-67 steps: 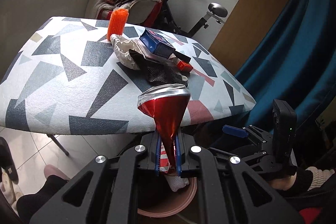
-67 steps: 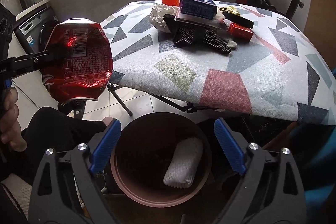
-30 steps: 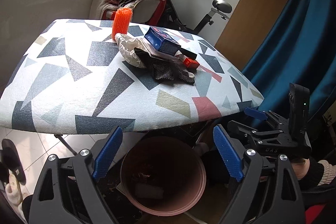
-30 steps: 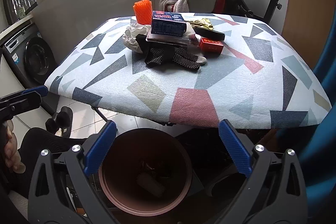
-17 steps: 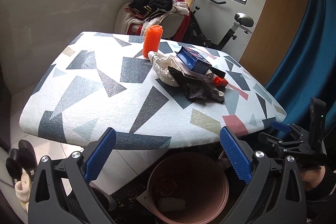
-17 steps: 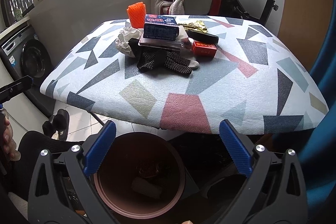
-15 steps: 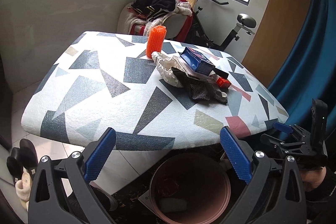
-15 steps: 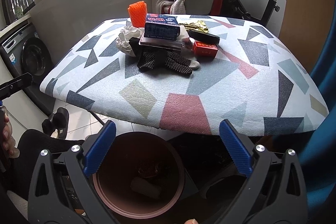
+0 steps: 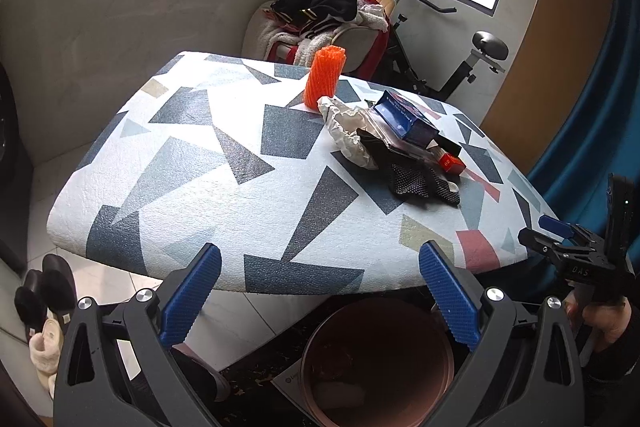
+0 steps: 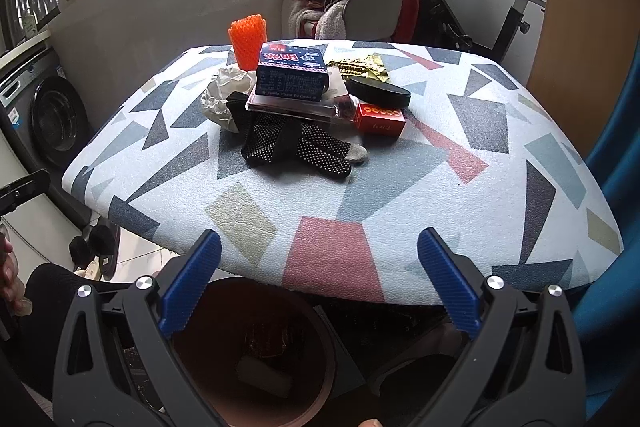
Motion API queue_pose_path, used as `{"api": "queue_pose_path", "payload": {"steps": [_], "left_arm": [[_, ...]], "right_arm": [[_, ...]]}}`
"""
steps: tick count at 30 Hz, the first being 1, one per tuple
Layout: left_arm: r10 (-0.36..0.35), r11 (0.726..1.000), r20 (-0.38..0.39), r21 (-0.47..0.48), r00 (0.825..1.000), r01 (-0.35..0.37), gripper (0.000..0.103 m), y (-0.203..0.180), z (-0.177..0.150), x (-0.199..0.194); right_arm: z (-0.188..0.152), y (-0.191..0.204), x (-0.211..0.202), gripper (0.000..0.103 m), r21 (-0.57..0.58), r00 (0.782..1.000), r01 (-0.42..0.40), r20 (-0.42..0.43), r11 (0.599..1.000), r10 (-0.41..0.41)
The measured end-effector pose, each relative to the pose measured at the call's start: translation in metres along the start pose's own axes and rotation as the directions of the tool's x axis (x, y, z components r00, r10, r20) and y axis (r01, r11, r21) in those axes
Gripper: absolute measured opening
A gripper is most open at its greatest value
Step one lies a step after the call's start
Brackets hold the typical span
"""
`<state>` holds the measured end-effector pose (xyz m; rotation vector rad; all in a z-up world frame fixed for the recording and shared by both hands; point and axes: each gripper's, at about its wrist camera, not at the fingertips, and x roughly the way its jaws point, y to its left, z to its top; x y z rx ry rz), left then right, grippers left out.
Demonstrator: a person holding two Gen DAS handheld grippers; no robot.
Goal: Collect trash
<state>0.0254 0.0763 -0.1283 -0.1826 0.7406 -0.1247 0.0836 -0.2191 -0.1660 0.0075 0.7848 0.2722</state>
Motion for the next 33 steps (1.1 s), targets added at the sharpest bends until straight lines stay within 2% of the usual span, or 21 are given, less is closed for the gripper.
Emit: {"api": "queue_pose_path", "payload": {"steps": [7,13,19,24,25,26,30,33], "left_arm": [[0.02,1.0,0.0,-0.022,1.0,-0.02,0.097,0.014,0.009,0.017],[0.047,0.998,-0.015,-0.038,0.999,-0.047,0.097,0.029,0.015,0.033],[0.074,0.995,-0.033,-0.059,0.997,-0.076,0.097,0.045,0.019,0.047],[0.088,0.993,-0.051,-0.075,0.995,-0.092,0.097,0.057,0.024,0.06],[0.088,0.993,-0.054,-0.076,0.995,-0.092,0.097,0.059,0.025,0.063],[0.086,0.993,-0.056,-0.077,0.995,-0.09,0.097,0.06,0.027,0.066],[0.065,0.995,-0.058,-0.068,0.996,-0.069,0.097,0.059,0.04,0.082],[0.026,0.998,-0.041,-0.051,0.999,-0.028,0.097,0.054,0.062,0.097]], "right_arm": [[0.054,-0.005,0.029,0.097,0.014,0.998,-0.055,0.035,0.998,0.054],[0.105,0.01,0.084,0.097,-0.005,0.992,-0.124,0.035,0.992,0.124],[0.139,0.016,0.151,0.097,0.062,0.986,-0.163,-0.015,0.985,0.164],[0.15,0.012,0.192,0.097,0.14,0.976,-0.195,-0.07,0.971,0.206],[0.151,0.012,0.196,0.096,0.151,0.972,-0.21,-0.074,0.966,0.223],[0.151,0.011,0.196,0.082,0.154,0.971,-0.217,-0.067,0.964,0.229],[0.151,0.01,0.185,0.082,0.145,0.971,-0.232,-0.029,0.962,0.238],[0.153,0.004,0.167,0.082,0.116,0.978,-0.209,0.015,0.971,0.208]]}}
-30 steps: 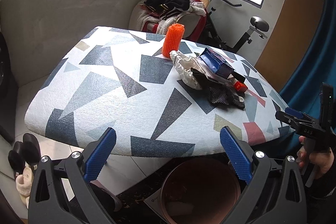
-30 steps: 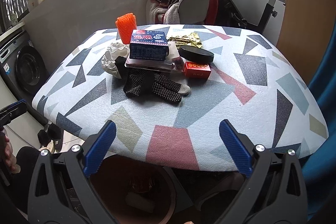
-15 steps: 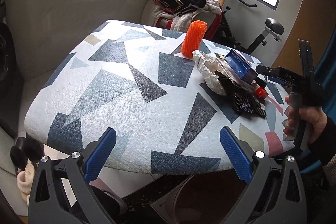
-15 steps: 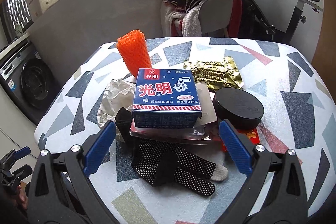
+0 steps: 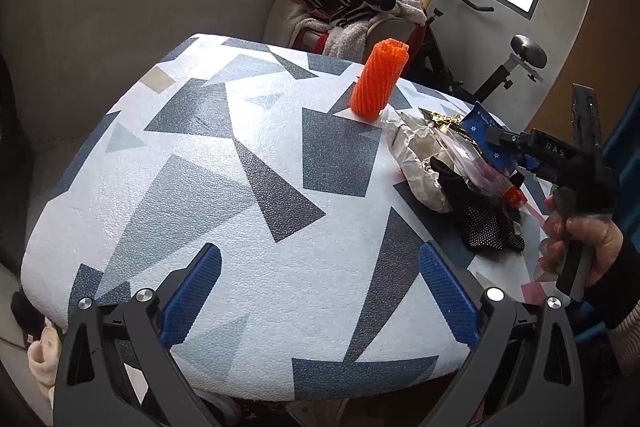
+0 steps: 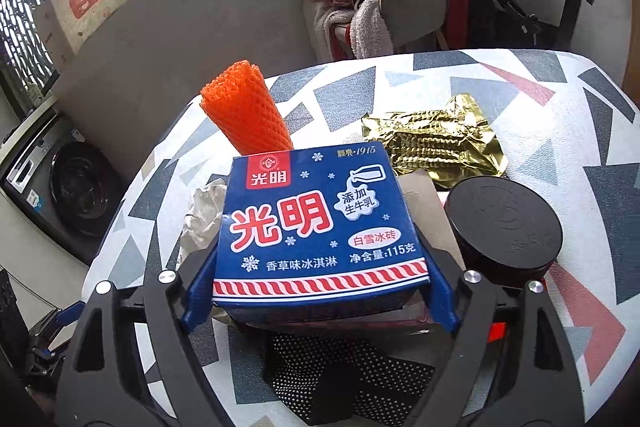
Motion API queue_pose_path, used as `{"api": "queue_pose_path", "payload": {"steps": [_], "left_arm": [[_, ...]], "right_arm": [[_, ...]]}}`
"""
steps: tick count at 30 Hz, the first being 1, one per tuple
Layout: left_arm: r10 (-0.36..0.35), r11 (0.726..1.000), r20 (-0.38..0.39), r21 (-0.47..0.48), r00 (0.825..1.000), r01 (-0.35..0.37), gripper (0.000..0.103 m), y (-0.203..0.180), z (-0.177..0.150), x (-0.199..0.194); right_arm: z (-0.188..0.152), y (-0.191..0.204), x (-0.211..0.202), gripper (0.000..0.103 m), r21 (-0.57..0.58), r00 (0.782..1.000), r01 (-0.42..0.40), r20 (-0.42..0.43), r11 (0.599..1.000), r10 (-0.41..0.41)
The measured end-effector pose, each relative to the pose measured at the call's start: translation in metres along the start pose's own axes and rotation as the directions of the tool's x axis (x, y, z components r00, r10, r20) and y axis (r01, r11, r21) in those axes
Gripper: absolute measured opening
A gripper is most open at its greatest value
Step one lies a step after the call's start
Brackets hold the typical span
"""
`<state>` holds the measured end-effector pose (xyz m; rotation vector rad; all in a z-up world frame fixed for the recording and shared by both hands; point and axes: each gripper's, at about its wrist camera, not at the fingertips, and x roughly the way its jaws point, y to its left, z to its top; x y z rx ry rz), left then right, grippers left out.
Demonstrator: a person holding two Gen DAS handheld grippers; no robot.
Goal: Collect trash
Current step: 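Grasp the orange foam net with the left gripper while the right holds the box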
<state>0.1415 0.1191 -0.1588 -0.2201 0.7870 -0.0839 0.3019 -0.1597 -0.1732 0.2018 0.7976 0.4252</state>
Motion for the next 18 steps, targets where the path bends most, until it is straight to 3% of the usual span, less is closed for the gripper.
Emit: {"api": "queue_pose_path", "payload": {"steps": [3,7,10,15,18], "left_arm": [[-0.114,0.993,0.044,0.033,0.993,0.112,0.097,-0.017,0.035,0.015],[-0.163,0.978,0.075,0.144,0.984,0.151,0.097,-0.054,0.095,0.053],[-0.157,0.971,0.063,0.192,0.986,0.143,0.097,-0.077,0.138,0.093],[-0.069,0.97,0.014,0.234,0.998,0.064,0.094,-0.101,0.187,0.159],[-0.025,0.977,-0.045,0.21,0.999,0.034,0.08,-0.104,0.2,0.19]], "right_arm": [[0.004,-0.008,-0.02,0.082,0.007,0.999,0.003,0.05,1.0,-0.004],[0.006,-0.024,-0.042,0.082,0.026,0.995,0.022,0.094,0.999,-0.025],[0.006,-0.034,-0.054,0.082,0.029,0.992,0.048,0.114,0.998,-0.051],[-0.001,-0.048,-0.076,0.082,0.044,0.988,0.059,0.14,0.997,-0.065],[-0.009,-0.055,-0.082,0.082,0.057,0.988,0.063,0.137,0.996,-0.071]]}}
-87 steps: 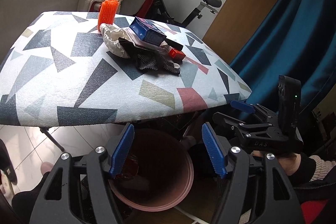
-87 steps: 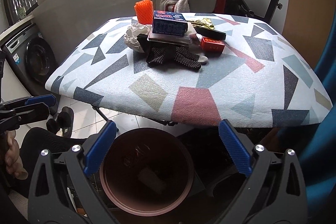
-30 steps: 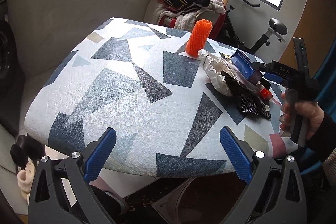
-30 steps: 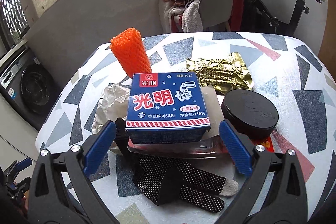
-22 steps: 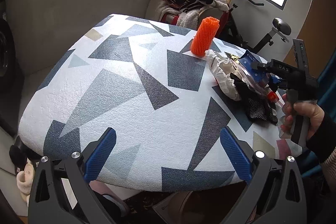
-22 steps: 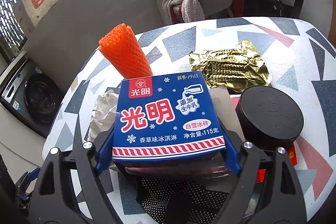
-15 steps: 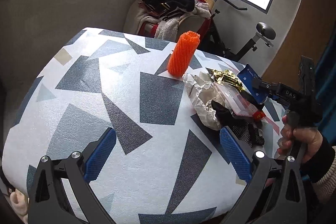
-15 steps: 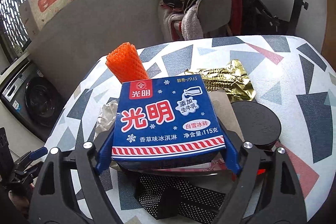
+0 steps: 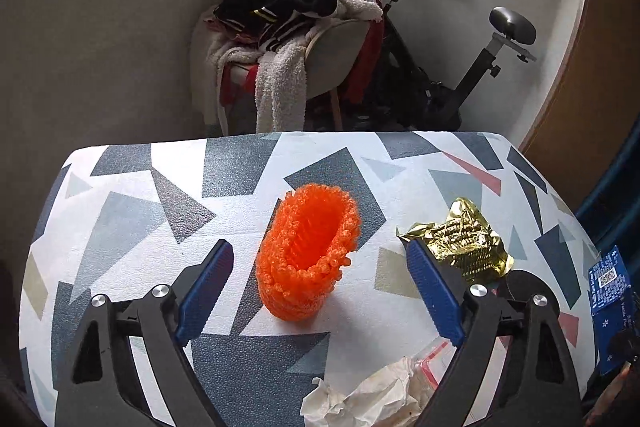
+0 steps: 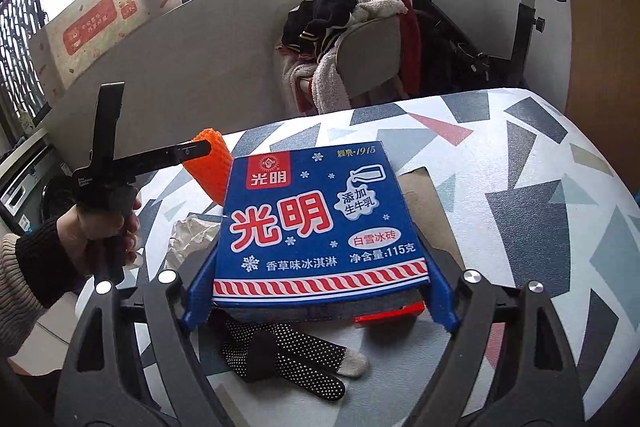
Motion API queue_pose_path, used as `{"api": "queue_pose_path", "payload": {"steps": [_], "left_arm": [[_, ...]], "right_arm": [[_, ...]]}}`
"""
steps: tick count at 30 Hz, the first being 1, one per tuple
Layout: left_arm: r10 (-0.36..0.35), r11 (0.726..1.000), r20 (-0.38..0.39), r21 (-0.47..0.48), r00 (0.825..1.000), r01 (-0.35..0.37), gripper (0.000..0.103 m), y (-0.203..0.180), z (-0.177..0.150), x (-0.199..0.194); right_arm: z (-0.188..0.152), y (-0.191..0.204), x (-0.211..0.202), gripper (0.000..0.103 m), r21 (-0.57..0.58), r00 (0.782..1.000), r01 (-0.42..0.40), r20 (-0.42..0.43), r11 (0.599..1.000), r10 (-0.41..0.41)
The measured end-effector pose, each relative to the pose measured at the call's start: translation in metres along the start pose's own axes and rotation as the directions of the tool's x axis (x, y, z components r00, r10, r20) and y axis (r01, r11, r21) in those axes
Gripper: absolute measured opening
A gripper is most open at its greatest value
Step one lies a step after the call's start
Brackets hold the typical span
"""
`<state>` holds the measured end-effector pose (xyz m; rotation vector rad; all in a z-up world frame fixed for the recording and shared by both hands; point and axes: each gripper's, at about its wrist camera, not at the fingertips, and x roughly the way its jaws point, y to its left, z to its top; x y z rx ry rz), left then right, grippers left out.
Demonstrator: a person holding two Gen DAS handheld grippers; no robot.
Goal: Collect trash
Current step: 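Grasp the orange foam net with the left gripper while the right holds the box, then lower the blue box into the bin while the left tool carries the orange net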
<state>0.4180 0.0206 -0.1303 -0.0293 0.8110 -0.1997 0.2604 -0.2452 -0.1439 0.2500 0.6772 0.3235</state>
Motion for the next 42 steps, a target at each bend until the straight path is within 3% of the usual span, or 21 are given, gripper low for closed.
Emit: {"api": "queue_pose_path", "payload": {"steps": [1,2,4,10,19,26,34,42], "left_arm": [[0.005,1.0,-0.026,-0.004,1.0,-0.005,0.068,0.001,0.001,0.008],[0.016,1.0,-0.053,-0.006,0.998,-0.016,0.044,0.002,0.002,0.015],[0.058,0.998,-0.07,-0.001,0.996,-0.059,0.023,0.004,-0.003,0.015],[0.058,0.998,-0.028,0.015,0.998,-0.057,0.021,0.009,-0.023,-0.03],[-0.008,1.0,0.009,0.022,1.0,0.008,0.021,0.007,-0.067,-0.127],[0.01,0.999,0.073,0.034,0.997,-0.013,0.021,0.0,-0.105,-0.19],[-0.014,1.0,0.086,0.022,0.996,0.012,0.021,-0.005,-0.141,-0.239],[-0.092,0.995,0.052,0.031,0.994,0.09,0.022,-0.029,-0.187,-0.266]], "right_arm": [[-0.002,-0.002,-0.002,0.082,0.006,1.0,0.0,-0.004,1.0,0.0],[-0.004,-0.004,-0.003,0.082,0.011,1.0,0.001,-0.009,1.0,-0.001],[-0.008,-0.007,-0.006,0.082,0.015,1.0,0.005,-0.018,1.0,-0.005],[-0.019,-0.005,-0.02,0.082,0.018,1.0,0.013,-0.013,1.0,-0.013],[-0.04,0.019,-0.05,0.082,0.007,1.0,-0.004,-0.012,1.0,0.004],[-0.059,0.039,-0.072,0.082,-0.024,1.0,-0.012,-0.02,1.0,0.012],[-0.082,0.053,-0.096,0.082,-0.049,1.0,-0.016,-0.027,0.999,0.015],[-0.1,0.059,-0.116,0.082,-0.079,1.0,-0.011,-0.02,0.997,0.01]]}}
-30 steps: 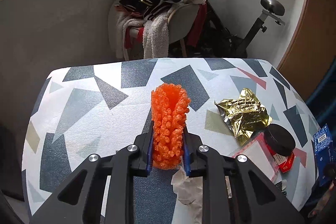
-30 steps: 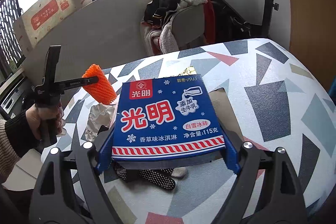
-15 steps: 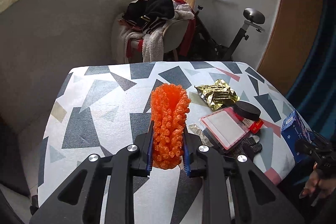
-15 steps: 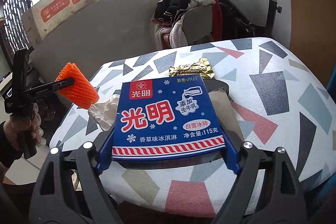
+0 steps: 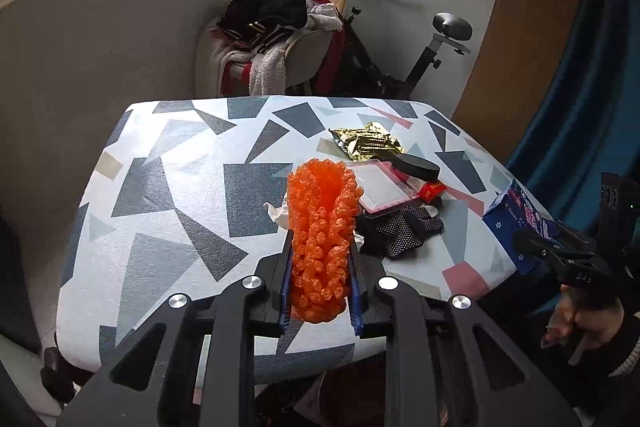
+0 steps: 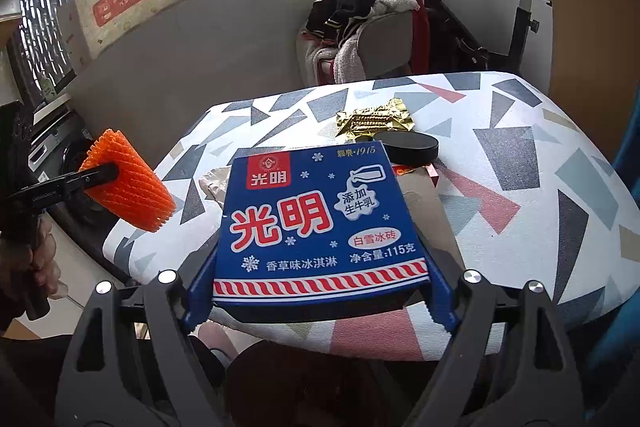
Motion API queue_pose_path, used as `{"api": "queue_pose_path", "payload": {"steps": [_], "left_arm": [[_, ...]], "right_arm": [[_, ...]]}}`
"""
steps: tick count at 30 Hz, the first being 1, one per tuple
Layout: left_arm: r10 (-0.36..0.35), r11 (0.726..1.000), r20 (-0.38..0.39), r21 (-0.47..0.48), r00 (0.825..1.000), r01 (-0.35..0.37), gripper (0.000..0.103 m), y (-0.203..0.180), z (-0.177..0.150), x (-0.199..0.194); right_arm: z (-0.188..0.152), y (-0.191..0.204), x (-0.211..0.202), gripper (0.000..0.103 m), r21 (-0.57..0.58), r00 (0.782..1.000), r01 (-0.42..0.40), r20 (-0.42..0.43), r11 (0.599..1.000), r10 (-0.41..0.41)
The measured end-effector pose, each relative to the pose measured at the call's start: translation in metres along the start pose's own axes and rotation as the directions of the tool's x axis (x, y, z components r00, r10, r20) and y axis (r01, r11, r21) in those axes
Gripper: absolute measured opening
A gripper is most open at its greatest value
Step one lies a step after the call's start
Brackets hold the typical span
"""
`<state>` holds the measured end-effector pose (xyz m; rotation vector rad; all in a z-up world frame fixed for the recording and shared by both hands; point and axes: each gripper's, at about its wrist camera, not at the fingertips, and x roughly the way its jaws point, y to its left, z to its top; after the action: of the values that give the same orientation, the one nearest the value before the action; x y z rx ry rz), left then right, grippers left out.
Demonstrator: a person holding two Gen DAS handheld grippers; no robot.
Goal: Collect trash
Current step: 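Lower the blue box into the bin while the left tool carries the orange net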
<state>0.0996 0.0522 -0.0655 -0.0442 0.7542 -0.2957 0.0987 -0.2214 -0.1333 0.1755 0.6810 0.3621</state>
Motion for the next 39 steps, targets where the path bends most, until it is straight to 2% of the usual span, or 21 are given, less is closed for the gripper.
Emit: {"api": "queue_pose_path", "payload": {"steps": [9,13,15,17,19,20,24,26,30,35,39], "left_arm": [[-0.087,0.996,-0.083,-0.003,0.993,0.087,0.022,-0.045,-0.082,0.006],[-0.117,0.993,-0.12,-0.002,0.986,0.118,0.024,-0.06,-0.109,0.013],[-0.143,0.99,-0.13,-0.005,0.981,0.144,0.031,-0.065,-0.117,0.015],[-0.148,0.989,-0.132,0.0,0.98,0.15,0.055,-0.07,-0.12,0.015],[-0.146,0.989,-0.111,0.006,0.983,0.147,0.065,-0.072,-0.12,0.011],[-0.138,0.99,-0.097,0.009,0.986,0.14,0.071,-0.073,-0.119,0.008],[-0.083,0.997,-0.021,0.003,0.996,0.083,0.083,-0.069,-0.115,-0.01],[-0.049,0.999,0.032,-0.005,0.998,0.049,0.093,-0.064,-0.112,-0.023],[0.007,0.999,0.076,-0.042,0.997,-0.004,0.096,-0.051,-0.107,-0.036],[0.054,0.994,0.065,-0.101,0.996,-0.048,0.097,-0.031,-0.108,-0.037],[0.076,0.989,0.057,-0.134,0.995,-0.068,0.097,-0.019,-0.111,-0.038]], "right_arm": [[-0.031,0.007,-0.012,0.082,-0.028,1.0,0.001,0.0,1.0,-0.001],[-0.044,0.009,-0.013,0.082,-0.019,1.0,-0.005,-0.015,1.0,0.005],[-0.049,0.01,-0.013,0.082,-0.019,1.0,-0.007,-0.022,1.0,0.007],[-0.055,0.011,-0.013,0.082,-0.019,1.0,-0.008,-0.029,1.0,0.008],[-0.059,0.013,-0.012,0.082,-0.018,0.999,-0.01,-0.036,1.0,0.009],[-0.062,0.013,-0.012,0.082,-0.018,0.999,-0.01,-0.042,1.0,0.01],[-0.072,0.018,-0.007,0.082,-0.027,0.998,-0.015,-0.067,1.0,0.013],[-0.079,0.022,-0.004,0.083,-0.036,0.996,-0.018,-0.085,0.999,0.014],[-0.095,0.03,0.007,0.083,-0.047,0.99,-0.033,-0.138,0.998,0.026],[-0.114,0.043,0.018,0.083,-0.095,0.979,-0.054,-0.2,0.994,0.034],[-0.119,0.049,0.019,0.083,-0.115,0.977,-0.06,-0.211,0.992,0.035]]}}
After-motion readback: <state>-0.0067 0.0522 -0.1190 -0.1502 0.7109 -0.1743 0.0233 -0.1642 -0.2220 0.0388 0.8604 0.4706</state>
